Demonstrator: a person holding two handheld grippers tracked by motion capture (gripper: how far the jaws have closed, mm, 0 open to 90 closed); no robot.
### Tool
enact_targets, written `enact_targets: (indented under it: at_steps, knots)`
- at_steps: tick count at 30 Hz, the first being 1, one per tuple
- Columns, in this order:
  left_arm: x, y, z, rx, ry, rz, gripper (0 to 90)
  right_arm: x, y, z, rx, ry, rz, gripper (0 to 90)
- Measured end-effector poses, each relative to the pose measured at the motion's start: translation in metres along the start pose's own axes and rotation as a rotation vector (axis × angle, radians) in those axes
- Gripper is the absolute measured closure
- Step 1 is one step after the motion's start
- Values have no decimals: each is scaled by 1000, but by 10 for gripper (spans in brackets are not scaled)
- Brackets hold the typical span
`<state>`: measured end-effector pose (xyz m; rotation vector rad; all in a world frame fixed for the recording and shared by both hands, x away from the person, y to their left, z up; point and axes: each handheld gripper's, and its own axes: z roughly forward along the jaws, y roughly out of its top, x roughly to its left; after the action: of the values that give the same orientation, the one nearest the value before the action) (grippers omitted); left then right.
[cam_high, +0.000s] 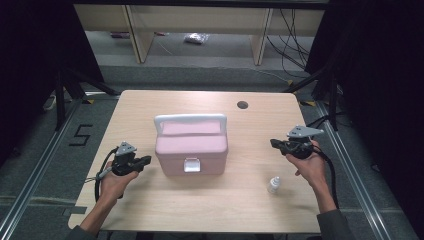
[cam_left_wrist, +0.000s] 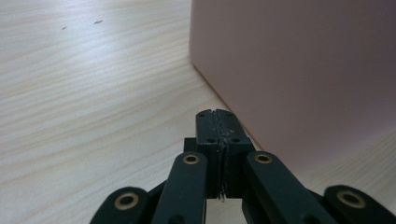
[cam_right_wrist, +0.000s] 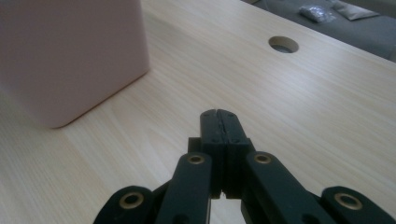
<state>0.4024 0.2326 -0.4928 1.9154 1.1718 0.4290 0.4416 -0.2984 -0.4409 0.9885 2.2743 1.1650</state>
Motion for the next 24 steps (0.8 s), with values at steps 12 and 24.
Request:
enact_targets:
  at_steps: [12,24]
  knots:
    - [0,16,11,6,-19,26,892,12,25,39,43,64,-55,900]
    - [-2,26,15,26,-60,77,893,36,41,65,53,126,-88,900]
